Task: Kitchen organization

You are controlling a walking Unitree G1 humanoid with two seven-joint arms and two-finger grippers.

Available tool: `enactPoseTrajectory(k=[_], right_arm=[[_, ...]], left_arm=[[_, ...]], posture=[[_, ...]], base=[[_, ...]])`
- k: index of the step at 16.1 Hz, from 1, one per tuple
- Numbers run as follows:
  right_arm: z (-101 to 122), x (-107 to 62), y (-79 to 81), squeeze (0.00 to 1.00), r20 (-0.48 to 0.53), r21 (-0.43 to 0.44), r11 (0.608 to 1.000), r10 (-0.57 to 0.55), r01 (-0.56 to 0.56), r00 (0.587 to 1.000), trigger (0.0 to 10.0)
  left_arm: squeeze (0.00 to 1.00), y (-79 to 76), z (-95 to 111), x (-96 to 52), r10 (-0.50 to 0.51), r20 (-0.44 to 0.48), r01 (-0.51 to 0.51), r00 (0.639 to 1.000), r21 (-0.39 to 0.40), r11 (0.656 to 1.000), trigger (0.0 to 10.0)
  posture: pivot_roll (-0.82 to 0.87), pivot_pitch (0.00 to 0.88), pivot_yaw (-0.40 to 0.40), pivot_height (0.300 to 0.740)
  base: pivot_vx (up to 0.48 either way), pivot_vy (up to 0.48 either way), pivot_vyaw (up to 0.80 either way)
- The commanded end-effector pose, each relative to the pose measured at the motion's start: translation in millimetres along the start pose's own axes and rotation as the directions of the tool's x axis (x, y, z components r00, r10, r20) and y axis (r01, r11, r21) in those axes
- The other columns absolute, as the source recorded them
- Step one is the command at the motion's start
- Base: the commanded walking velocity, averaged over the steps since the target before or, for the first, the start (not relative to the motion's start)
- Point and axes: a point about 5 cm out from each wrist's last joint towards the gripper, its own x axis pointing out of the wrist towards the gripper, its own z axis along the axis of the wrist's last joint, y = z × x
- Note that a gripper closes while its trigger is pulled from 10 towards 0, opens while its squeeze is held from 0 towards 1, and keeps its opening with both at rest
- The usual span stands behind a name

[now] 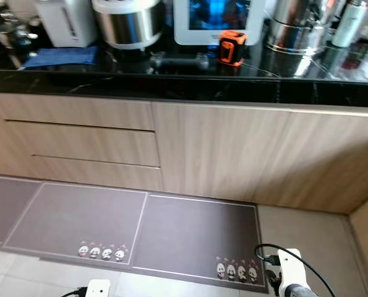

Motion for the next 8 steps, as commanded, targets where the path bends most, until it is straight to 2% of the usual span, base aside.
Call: enactPoseTrajectory(k=[1,4,6,8], right_arm=[[4.4,1.4,4.0,0.0,0.003,-0.001,1.0,0.006,-0.006,1.0,10.0],[8.7,3.0,11.2,0.0,0.007,-0.003,1.0,0.008,-0.008,1.0,10.0],[10.8,3.5,11.9,0.0,0.01,-0.003,1.0,0.008,-0.008,1.0,10.0],[11.3,3.6,12.4,0.0,0.011,-0.005,1.0,0.01,-0.01,1.0,10.0]], left_arm=[[0.0,0.2,-2.1,-0.5,0.01,-0.007,-0.01,1.0,-0.01,1.0,10.0],[0.0,-3.1,-2.1,-0.3,-0.005,-0.007,0.006,1.0,0.016,1.0,10.0],[0.0,-5.0,-3.0,-0.4,-0.011,-0.01,0.011,1.0,0.019,1.0,10.0],[0.0,-5.5,-3.5,-0.4,-0.007,-0.01,0.007,1.0,-0.006,1.0,10.0]], posture=[[-0.12,0.0,0.035,0.74],[-0.12,0.0,0.035,0.74],[-0.13,0.0,0.037,0.74],[-0.13,0.0,0.037,0.74]], base=[[0.0,0.0,-0.77],[0.0,0.0,-0.77],[0.0,-0.427,-0.77],[0.0,0.0,-0.77]])
